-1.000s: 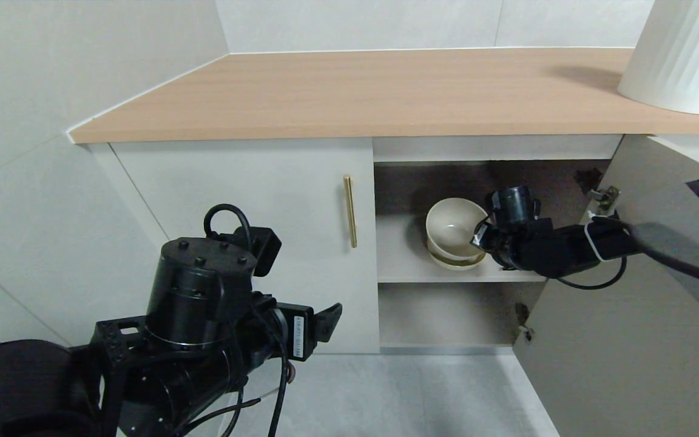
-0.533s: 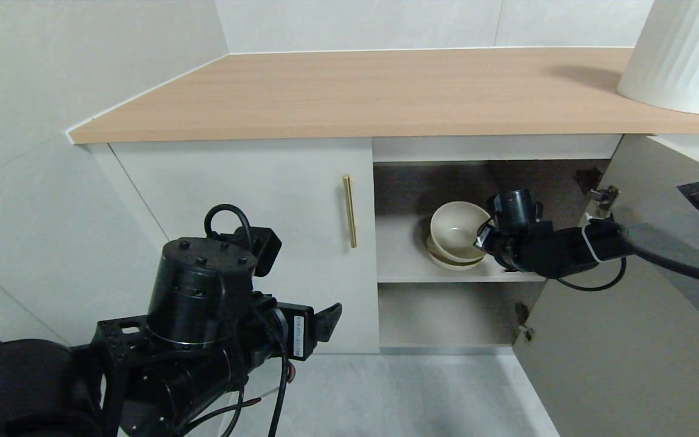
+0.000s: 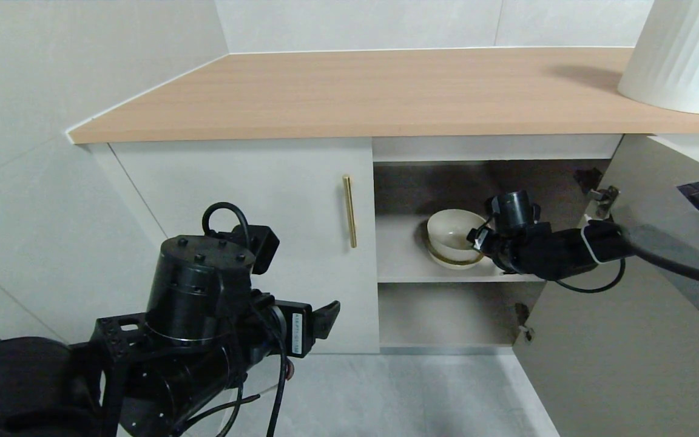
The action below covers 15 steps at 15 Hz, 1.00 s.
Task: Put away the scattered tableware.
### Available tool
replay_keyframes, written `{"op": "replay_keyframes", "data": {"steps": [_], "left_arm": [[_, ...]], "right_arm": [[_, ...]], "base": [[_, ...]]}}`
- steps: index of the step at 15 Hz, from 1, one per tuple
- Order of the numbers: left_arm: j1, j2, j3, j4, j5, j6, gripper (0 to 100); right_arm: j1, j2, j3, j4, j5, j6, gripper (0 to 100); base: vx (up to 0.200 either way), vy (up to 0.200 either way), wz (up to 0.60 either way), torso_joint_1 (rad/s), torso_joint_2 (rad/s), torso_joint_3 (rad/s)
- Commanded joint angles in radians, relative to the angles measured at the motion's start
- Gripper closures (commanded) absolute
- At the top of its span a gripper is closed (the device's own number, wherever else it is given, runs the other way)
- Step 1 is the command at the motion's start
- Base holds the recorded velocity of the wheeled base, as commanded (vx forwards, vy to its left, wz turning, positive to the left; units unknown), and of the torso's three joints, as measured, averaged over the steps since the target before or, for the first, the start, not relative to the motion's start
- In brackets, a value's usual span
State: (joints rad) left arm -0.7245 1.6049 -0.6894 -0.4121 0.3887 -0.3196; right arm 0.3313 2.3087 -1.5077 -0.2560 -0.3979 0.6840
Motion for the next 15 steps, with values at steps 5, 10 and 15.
{"op": "replay_keyframes", "data": {"steps": [5,10,15], "left_arm": [[0.019,-0.049,-0.002,0.006,-0.001,0.001,0],[0.155,-0.155,0.051,0.047,-0.001,-0.003,0],[0.218,-0.232,0.122,0.105,-0.053,-0.003,0]], "right_arm": [[0.061,-0.287,0.265,0.086,0.048,-0.051,0],[0.132,-0.693,0.543,0.169,0.082,-0.192,0],[0.215,-0.947,0.659,0.406,0.097,-0.242,0]], "base": [[0.0,0.0,0.0,0.0,0.0,0.0],[0.0,0.0,0.0,0.0,0.0,0.0],[0.0,0.0,0.0,0.0,0.0,0.0]]}}
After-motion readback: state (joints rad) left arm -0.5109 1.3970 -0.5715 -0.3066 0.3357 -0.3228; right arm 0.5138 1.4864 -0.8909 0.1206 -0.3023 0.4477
